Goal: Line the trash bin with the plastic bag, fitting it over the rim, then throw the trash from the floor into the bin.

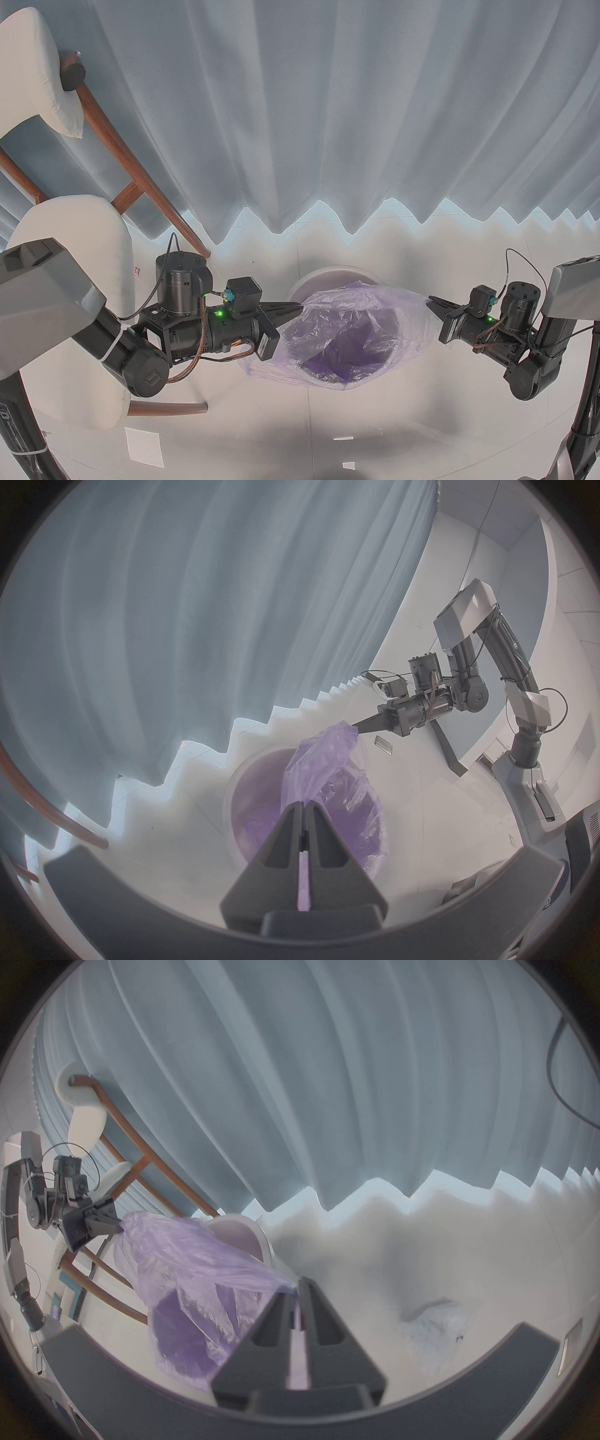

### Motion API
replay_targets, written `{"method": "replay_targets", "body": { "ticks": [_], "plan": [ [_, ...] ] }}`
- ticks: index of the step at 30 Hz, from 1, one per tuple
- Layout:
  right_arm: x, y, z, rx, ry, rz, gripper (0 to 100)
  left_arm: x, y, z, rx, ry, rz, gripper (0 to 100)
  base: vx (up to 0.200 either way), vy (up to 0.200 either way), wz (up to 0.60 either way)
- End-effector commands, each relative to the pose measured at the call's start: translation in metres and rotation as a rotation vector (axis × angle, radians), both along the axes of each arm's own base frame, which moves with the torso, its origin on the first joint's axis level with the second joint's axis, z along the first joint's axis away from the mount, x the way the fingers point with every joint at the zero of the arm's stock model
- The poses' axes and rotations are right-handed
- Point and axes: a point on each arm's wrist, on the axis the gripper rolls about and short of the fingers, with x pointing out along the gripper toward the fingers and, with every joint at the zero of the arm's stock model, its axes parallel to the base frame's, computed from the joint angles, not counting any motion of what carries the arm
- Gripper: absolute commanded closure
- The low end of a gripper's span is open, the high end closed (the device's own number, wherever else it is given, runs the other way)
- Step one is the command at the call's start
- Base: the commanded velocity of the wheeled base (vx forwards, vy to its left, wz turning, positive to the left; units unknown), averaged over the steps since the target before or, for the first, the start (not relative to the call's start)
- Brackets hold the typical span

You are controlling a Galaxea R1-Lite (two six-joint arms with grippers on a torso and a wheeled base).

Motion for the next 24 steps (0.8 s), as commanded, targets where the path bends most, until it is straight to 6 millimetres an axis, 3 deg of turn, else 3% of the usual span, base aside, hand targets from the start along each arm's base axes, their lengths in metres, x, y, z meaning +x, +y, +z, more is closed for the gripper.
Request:
{"method": "replay_targets", "body": {
  "ticks": [1,8,16,24],
  "plan": [
    [0.009,0.005,0.019,0.011,-0.098,0.017,100,0.007,-0.001,0.008,-0.018,-0.028,0.007,100,0.0,0.0,0.0],
    [0.031,0.019,0.035,0.096,-0.169,0.044,100,0.024,-0.002,0.014,-0.055,-0.036,0.034,100,0.0,0.0,0.0],
    [0.057,0.025,0.028,0.11,-0.163,0.05,100,0.055,0.006,0.011,-0.071,-0.052,0.089,100,0.0,0.0,0.0],
    [0.077,0.027,0.025,0.132,-0.149,0.045,100,0.071,0.012,0.005,-0.103,0.004,0.138,100,0.0,0.0,0.0]
  ]
}}
